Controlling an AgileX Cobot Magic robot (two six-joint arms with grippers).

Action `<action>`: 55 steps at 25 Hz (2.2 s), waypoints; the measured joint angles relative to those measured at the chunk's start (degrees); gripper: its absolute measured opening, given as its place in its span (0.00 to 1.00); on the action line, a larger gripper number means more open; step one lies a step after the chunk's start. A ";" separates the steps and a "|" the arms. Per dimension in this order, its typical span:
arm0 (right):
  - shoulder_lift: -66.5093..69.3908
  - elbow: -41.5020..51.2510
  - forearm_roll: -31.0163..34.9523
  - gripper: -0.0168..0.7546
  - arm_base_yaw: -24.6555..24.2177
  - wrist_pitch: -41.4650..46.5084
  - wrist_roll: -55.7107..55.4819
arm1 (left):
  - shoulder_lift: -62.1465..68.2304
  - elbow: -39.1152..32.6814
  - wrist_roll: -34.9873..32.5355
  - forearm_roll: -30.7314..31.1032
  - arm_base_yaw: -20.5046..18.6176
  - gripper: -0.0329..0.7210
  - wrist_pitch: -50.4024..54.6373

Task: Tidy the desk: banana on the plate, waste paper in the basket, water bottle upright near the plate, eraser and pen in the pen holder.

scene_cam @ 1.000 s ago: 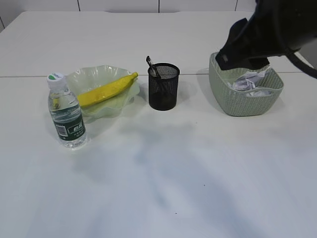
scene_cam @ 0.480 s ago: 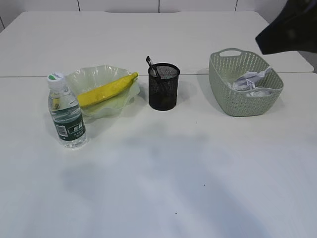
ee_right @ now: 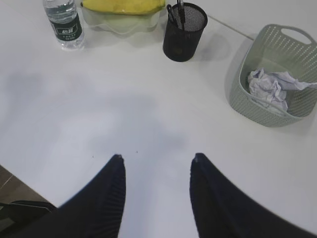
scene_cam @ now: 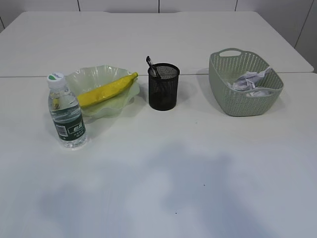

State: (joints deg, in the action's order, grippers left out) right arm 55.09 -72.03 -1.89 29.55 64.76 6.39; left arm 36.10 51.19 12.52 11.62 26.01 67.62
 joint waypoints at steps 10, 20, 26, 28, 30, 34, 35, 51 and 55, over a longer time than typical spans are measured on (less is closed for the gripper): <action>-11.37 6.45 0.66 0.59 0.00 7.26 1.60 | -9.75 0.00 -2.80 -3.38 0.00 0.72 4.72; -28.17 17.84 1.89 0.62 0.00 7.98 1.60 | -18.70 0.00 -8.34 -8.57 0.00 0.72 4.93; -36.68 19.84 3.42 0.61 0.00 8.12 1.60 | -23.23 0.00 -12.87 -14.32 0.00 0.72 5.20; -38.79 19.86 3.83 0.61 0.00 8.12 1.35 | -24.29 0.00 -13.22 -15.06 0.00 0.72 5.19; -40.88 20.49 3.94 0.61 0.00 8.12 0.98 | -25.63 -0.69 -13.33 -15.17 0.00 0.72 5.19; -44.26 23.75 4.18 0.61 0.00 8.12 0.30 | -28.52 -6.62 -13.68 -16.25 0.00 0.72 5.19; -45.15 24.86 4.29 0.61 0.00 8.12 0.02 | -29.18 -8.44 -13.68 -16.51 0.00 0.72 5.19; -52.04 35.69 4.38 0.61 0.00 8.34 -0.72 | -32.82 -15.59 -13.80 -15.06 0.00 0.72 5.19; -52.04 37.49 4.38 0.61 0.00 8.34 -0.83 | -32.82 -17.45 -13.89 -15.01 0.00 0.72 5.08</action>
State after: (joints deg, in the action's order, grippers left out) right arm 3.05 -34.54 2.49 29.55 73.11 5.56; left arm 3.29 33.73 -1.37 -3.39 26.01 72.70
